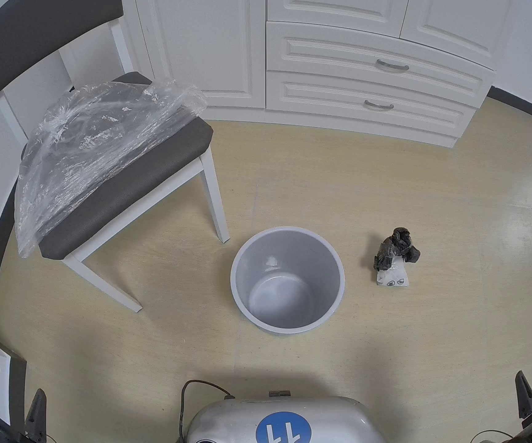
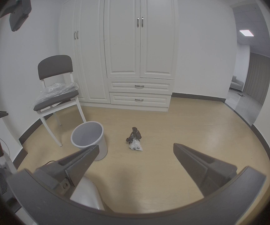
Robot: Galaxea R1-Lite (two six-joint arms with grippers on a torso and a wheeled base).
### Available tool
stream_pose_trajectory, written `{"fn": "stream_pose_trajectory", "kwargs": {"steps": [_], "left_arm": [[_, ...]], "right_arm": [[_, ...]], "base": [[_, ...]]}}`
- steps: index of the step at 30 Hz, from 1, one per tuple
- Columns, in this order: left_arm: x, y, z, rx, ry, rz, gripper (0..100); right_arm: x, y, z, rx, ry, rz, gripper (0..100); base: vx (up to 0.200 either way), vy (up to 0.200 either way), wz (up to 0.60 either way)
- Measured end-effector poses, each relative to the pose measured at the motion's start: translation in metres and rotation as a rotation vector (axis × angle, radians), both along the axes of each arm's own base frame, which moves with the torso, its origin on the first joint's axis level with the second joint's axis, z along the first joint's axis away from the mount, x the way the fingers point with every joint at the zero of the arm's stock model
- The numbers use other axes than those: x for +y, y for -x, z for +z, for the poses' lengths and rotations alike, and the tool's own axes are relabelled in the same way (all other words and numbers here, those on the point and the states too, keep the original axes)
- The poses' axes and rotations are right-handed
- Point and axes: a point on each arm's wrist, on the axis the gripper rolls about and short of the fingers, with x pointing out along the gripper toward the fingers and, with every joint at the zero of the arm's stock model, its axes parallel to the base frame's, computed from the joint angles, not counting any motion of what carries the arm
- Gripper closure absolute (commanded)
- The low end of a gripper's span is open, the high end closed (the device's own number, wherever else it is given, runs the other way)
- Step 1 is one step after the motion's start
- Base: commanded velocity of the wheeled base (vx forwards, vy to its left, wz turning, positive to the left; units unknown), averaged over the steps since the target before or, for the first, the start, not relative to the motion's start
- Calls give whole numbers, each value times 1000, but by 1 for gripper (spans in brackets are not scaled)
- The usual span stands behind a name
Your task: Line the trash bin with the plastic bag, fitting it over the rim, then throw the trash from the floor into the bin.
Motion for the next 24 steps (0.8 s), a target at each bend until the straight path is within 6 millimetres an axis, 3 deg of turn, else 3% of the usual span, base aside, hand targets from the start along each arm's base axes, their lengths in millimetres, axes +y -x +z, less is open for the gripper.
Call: {"fn": "stream_pose_trajectory", "kwargs": {"steps": [11,18,24], "left_arm": [[0,0,0,-2,40,21,0],[0,0,1,-7,-37,-19,0],[0,0,1,-6,31,13,0]], "right_arm": [[0,0,0,-2,-43,-2,0],[0,0,0,-4,12,2,0],[0,0,2,-17,-25,0,0]], "base": [[0,0,0],[0,0,0],[0,0,0]]}}
